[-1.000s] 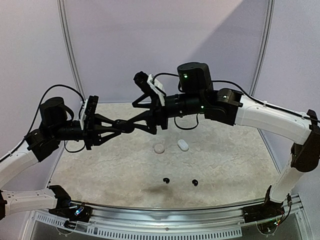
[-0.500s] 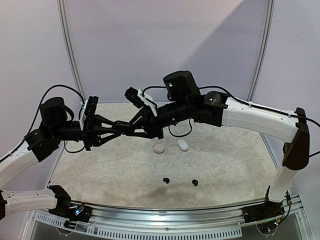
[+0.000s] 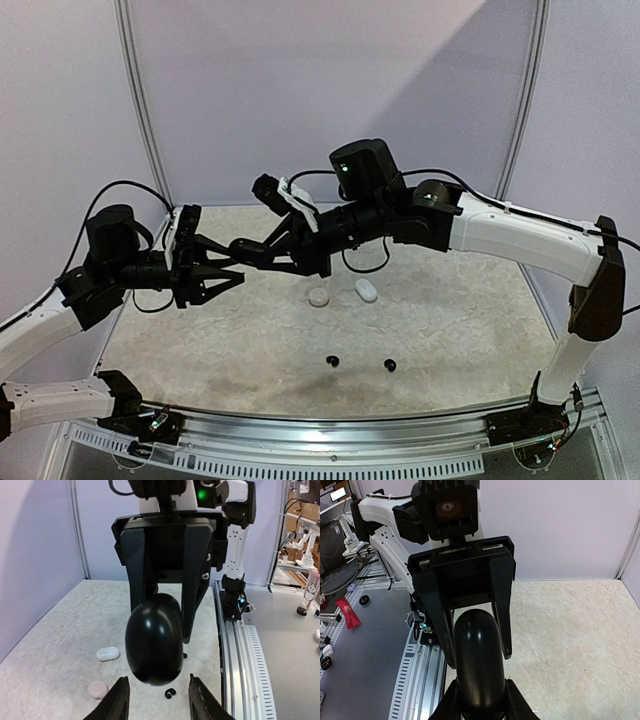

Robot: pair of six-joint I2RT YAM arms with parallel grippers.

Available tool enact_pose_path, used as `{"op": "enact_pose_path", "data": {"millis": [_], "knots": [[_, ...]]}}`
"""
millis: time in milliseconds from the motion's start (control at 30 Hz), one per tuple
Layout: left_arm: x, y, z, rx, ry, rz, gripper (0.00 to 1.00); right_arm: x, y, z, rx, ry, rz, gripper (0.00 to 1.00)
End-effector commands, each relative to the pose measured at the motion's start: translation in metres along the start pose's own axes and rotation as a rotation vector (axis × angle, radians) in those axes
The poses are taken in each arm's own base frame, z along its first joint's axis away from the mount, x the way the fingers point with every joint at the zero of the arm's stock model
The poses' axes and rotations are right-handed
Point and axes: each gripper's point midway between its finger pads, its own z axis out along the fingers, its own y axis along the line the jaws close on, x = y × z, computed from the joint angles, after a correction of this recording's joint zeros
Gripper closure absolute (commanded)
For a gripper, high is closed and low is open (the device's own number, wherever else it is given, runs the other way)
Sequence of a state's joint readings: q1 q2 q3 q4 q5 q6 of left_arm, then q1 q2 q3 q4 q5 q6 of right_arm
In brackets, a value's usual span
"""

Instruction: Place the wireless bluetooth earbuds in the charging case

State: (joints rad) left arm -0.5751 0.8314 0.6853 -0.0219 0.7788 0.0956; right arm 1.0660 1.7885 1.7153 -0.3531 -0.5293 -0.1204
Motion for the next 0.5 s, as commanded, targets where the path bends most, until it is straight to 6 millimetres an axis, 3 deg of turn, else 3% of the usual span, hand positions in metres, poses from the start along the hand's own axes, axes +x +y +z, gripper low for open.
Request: {"op": "enact_pose_path", "data": {"millis": [0,233,467], "knots": [[-0.004,0.002,0.000,0.002,-0.042,0.014,0.60,-0.022,0.006,-0.017,0.018,-0.043,-0.042,1.00],[-0.015,0.003,0.000,-0.003,-0.065,0.010,0.50,-0.018,0.004,-0.012,0.042,-0.006,-0.051,1.00],[-0.017,0.005,0.002,-0.006,-0.062,-0.028,0.69,-0.014,0.004,-0.005,0.046,0.023,-0.068,1.00]]}}
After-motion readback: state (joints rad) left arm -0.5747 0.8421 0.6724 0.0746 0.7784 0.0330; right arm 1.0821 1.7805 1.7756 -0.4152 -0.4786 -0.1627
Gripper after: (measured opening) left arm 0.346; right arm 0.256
